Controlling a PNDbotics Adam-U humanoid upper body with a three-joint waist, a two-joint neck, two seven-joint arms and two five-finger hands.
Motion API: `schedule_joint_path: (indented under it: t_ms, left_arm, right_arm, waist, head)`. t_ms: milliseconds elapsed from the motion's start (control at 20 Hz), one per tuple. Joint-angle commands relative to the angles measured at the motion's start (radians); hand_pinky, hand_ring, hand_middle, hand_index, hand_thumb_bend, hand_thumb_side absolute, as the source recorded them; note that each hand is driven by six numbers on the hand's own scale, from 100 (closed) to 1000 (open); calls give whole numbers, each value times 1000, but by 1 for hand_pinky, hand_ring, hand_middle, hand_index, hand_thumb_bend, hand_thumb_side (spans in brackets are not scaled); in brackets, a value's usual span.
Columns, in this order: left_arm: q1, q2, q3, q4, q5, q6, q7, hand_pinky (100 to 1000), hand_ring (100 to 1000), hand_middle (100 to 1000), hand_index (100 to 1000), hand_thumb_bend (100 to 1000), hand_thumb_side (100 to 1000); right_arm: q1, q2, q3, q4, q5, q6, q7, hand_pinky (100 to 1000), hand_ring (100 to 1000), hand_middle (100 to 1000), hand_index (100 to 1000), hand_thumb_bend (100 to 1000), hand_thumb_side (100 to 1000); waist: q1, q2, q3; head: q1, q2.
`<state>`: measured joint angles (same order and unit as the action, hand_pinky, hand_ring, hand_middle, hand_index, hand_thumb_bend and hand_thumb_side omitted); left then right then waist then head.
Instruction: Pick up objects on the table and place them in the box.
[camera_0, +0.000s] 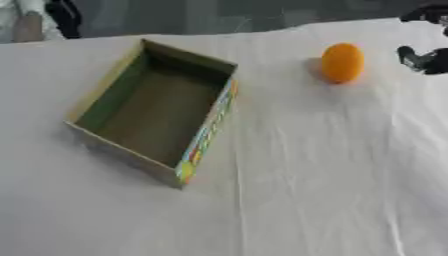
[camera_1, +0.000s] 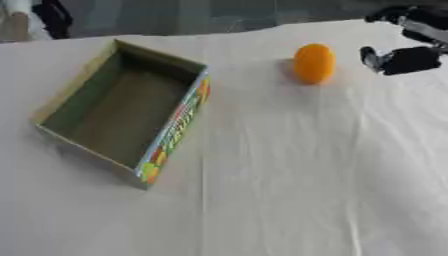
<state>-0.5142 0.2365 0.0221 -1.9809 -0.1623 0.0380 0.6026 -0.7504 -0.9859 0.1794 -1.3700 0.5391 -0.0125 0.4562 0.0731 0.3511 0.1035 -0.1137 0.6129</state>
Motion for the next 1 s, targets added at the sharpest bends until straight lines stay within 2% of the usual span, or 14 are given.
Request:
schedule_joint_path:
  t_ms: [50, 250, 550, 900, 1000]
  left_arm:
    - [-14, 15, -2, -19, 5, -1, -4, 654, 618, 552, 790, 110, 962]
    - [-14, 13, -2, -19, 6, -1, -3, 655, 618, 552, 790, 109, 962]
    - [-14, 10, -1, -19, 7, -1, -2, 655, 618, 552, 790, 109, 963]
    - [-16, 8, -1, -19, 9, -1, -2, 655, 617, 552, 790, 108, 963]
    - [-17, 7, -1, -19, 9, -2, -3, 656, 617, 552, 790, 106, 963]
  right_arm:
    - [-41, 1, 8, 15, 18, -8, 16, 997, 1000, 962, 1000, 100, 666]
    - [-69, 31, 26, 49, 37, -22, 34, 996, 1000, 964, 1000, 100, 663]
    - [-95, 66, 24, 105, 53, -29, 30, 993, 1000, 969, 1000, 100, 661]
    - [-109, 85, 12, 155, 58, -34, 10, 992, 1000, 970, 1000, 104, 658]
    - [-111, 88, 2, 171, 69, -28, -2, 991, 1000, 968, 1000, 124, 666]
  waist:
    - [-3, -20, 2]
    - [-3, -21, 8]
    - [-2, -18, 18]
    - [0, -15, 26]
    - [0, -11, 33]
  head:
    - [-5, -7]
    - [-4, 0]
    - [44, 10]
    - [62, 8]
    - [59, -3]
